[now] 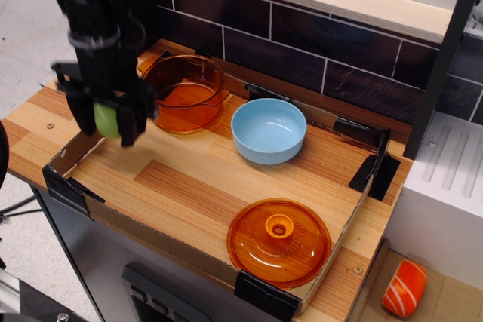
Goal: Put pear in bowl
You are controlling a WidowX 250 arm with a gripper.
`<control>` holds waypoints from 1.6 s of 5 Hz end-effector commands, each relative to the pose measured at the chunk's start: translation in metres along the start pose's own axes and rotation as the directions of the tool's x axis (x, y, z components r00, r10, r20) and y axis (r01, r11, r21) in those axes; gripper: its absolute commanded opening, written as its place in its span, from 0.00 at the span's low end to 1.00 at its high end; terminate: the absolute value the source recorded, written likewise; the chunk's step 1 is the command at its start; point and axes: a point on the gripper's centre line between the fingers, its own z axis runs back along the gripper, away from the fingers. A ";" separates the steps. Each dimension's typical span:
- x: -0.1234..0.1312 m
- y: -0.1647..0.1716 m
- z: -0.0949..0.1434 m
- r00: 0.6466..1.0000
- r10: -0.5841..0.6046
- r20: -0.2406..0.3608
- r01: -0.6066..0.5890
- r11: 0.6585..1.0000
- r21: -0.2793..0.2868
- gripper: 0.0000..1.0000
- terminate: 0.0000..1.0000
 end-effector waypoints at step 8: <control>0.052 -0.114 0.039 0.989 0.124 0.079 -0.121 0.992 -0.038 1.00 0.00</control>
